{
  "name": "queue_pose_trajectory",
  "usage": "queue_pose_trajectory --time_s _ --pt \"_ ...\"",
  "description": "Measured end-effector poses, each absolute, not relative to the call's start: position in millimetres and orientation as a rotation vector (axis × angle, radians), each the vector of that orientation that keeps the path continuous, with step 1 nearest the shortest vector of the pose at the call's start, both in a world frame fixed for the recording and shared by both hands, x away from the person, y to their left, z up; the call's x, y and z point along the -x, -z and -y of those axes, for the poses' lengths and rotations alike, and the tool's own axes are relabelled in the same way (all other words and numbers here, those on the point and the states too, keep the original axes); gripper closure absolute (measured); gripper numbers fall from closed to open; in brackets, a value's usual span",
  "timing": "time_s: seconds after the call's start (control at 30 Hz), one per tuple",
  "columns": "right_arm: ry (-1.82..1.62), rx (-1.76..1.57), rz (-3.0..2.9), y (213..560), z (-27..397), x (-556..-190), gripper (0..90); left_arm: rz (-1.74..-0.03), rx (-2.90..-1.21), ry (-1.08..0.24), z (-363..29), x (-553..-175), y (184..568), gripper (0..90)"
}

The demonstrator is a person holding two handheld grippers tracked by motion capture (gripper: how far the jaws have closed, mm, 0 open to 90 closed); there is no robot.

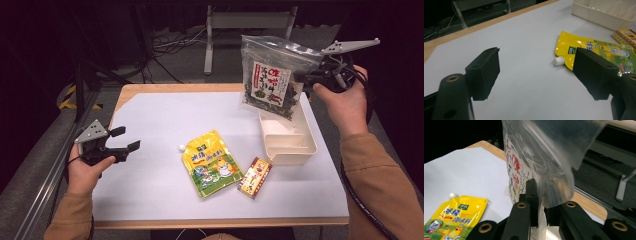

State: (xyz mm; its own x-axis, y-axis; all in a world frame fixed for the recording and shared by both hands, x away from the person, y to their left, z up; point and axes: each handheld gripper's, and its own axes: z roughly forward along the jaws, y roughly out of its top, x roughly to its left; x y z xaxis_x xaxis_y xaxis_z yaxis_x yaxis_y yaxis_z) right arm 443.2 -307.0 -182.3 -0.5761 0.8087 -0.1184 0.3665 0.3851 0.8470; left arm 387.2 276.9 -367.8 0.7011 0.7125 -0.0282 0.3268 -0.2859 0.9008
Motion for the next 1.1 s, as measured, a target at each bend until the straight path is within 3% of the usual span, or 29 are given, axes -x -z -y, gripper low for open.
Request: queue_pose_trajectory --time_s 0.33,1.1 --pt "-1.061 -1.06 -2.069 189.1 324.9 -445.8 83.2 -0.796 -1.898 -0.445 -267.8 -390.4 370.2 15.8" --pt "-1.014 -1.218 -2.005 216.3 350.3 -455.6 83.1 -0.793 -1.922 -0.426 -263.6 -391.9 372.8 16.0"
